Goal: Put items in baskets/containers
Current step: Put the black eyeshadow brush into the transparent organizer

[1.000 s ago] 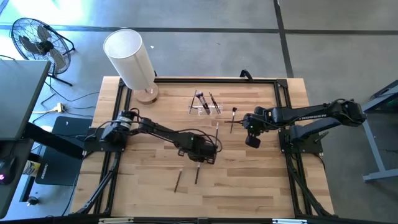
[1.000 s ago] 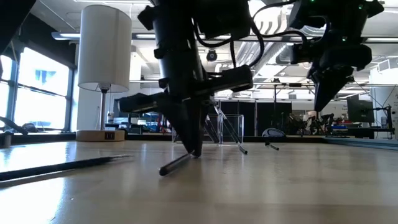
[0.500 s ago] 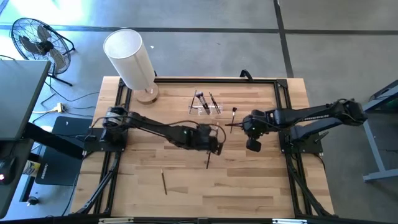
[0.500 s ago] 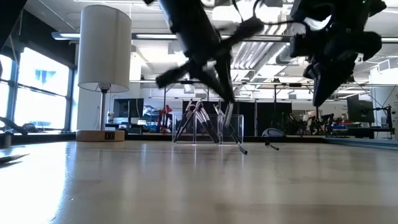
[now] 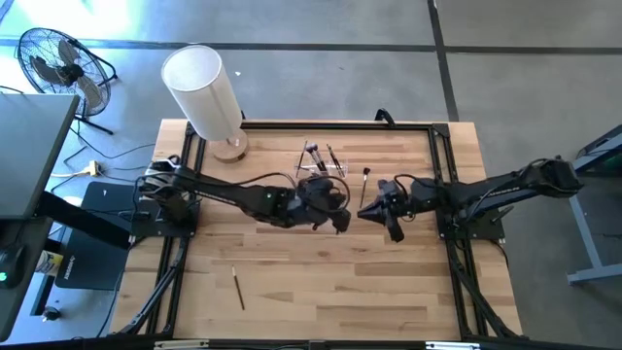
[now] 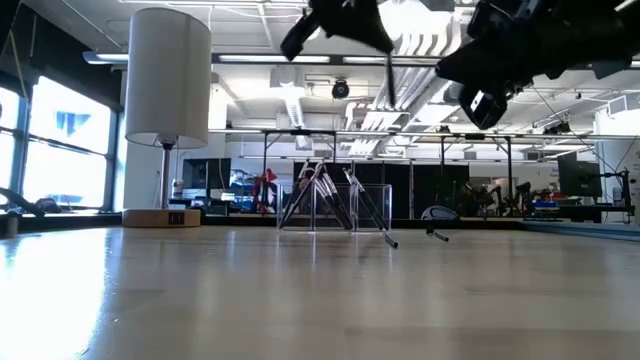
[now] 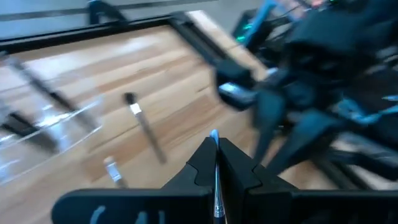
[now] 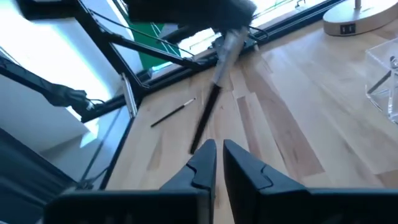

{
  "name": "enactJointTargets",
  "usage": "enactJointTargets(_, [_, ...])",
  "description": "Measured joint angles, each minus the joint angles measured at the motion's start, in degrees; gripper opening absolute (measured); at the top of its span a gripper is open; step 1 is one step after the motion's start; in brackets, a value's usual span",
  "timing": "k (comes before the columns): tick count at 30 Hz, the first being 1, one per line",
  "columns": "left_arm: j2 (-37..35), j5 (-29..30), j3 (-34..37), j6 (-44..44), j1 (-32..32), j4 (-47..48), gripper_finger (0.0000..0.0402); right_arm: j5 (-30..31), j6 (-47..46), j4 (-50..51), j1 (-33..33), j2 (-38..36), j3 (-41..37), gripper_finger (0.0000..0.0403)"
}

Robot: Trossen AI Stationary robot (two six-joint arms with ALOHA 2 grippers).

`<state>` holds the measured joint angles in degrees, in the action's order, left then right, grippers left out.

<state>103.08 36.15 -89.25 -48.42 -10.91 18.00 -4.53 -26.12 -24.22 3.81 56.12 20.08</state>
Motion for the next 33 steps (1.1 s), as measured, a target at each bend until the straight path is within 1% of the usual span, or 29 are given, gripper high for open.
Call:
enactJointTargets(2, [-0.1, -2.5, 0.0, 1.7, 0.1, -3.8, 0.0, 0.0, -0.9, -0.9, 0.0, 0.0, -0.5, 0.0038])
enactJointTargets(6, [1.0, -6.0, -0.1, 4.7, 0.9, -10.8, 0.0, -0.3, -1.0, -0.9, 0.0, 0.5, -0.7, 0.0079])
enactJointTargets(10, [1.1, -7.0, 0.0, 6.2, 1.3, -12.6, 0.0, -0.8, -1.0, -5.0, 0.0, 0.4, -0.6, 0.0116])
enactJointTargets(13, [1.1, -7.1, 0.0, 6.2, 1.2, -12.5, 0.0, -1.9, -1.0, -8.7, 0.0, 0.5, -0.6, 0.013])
enactJointTargets(23, [1.1, -7.5, 0.0, 6.4, 1.2, -15.7, 0.0, -1.9, -1.0, -12.2, 0.0, 0.5, -0.6, 0.0134])
enactJointTargets(29, [1.1, -8.6, 0.0, 7.2, 1.6, -18.3, 0.0, 0.7, -1.1, -13.7, 0.0, 0.5, -0.6, 0.0134])
enactJointTargets(33, [1.1, -8.6, 0.0, 8.3, 1.6, -19.6, 0.0, 1.0, -1.3, -14.5, 0.0, 0.5, -0.6, 0.013])
